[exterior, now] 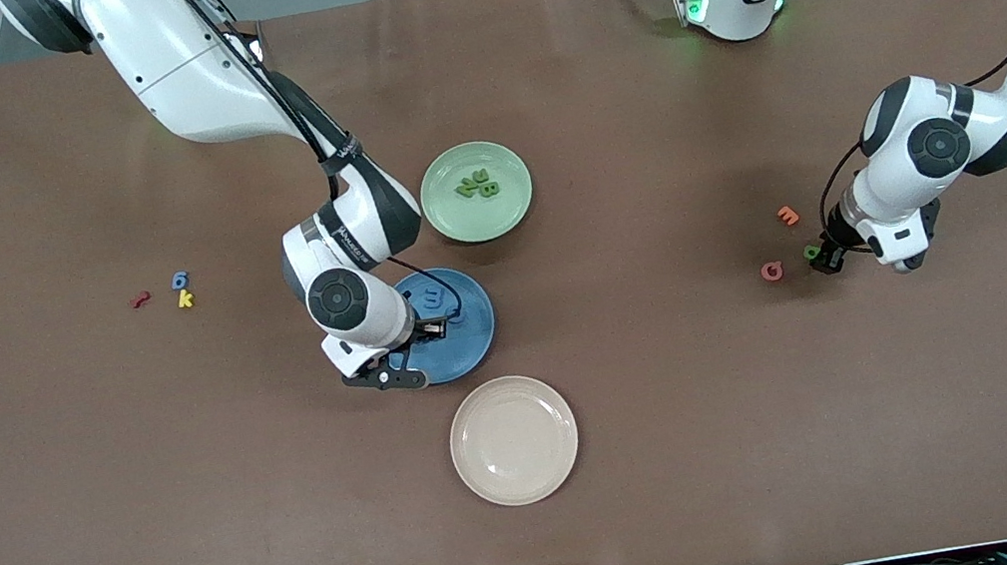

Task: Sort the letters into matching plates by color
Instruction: 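Lower the X onto the blue plate while the left gripper grasps b, then carry the green b toward the green plate while the right gripper withdraws, then lower the green b onto the green plate and open the left gripper, then withdraw the left gripper while the right gripper grasps the blue g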

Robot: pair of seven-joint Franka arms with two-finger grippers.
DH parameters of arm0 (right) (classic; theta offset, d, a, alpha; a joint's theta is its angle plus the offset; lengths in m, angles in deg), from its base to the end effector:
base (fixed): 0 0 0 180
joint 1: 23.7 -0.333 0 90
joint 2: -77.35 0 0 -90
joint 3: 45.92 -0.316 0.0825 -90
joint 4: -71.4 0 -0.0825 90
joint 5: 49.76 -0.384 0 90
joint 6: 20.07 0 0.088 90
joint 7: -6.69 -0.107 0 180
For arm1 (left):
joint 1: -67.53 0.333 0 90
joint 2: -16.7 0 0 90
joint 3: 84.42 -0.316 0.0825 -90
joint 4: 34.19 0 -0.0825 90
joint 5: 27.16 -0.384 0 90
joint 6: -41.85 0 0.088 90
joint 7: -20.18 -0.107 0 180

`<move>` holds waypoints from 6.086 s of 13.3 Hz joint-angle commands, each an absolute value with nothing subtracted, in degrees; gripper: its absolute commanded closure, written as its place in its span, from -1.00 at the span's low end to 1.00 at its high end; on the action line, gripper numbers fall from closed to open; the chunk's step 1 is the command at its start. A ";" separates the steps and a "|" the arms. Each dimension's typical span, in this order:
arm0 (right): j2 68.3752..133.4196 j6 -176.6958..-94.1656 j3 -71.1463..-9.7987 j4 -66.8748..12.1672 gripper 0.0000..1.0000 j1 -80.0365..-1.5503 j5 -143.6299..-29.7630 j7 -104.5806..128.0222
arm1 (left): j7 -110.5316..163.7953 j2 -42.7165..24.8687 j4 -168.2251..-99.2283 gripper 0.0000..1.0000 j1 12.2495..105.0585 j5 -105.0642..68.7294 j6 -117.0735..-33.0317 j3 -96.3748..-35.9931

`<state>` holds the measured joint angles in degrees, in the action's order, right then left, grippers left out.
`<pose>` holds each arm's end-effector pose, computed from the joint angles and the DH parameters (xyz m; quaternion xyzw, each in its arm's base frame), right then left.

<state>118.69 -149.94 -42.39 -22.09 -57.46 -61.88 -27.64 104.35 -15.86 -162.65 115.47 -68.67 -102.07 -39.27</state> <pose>0.5825 0.3510 0.1903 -0.9925 0.0999 0.0658 0.0264 0.5278 0.0009 0.1786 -0.8839 -0.4675 0.0083 0.0082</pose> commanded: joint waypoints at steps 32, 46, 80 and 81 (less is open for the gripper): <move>90.10 -121.82 -41.88 -38.08 -0.99 -28.01 -52.32 2.63 | 138.19 -16.17 -154.52 1.00 84.36 -70.14 -88.32 -23.06; 84.20 -157.16 -41.88 -69.38 -0.98 -18.69 -50.99 13.10 | 157.47 -24.17 -136.94 -1.00 42.75 -69.26 -87.36 -44.08; 86.75 -168.61 -42.05 -77.75 -0.82 -19.83 -51.17 13.10 | 44.02 1.48 -115.23 -1.00 70.70 -34.11 -54.42 -71.48; 87.18 -168.61 -42.05 -77.83 -0.81 -19.65 -51.17 13.19 | 41.30 3.49 -115.31 -1.00 69.74 -32.97 -52.04 -73.94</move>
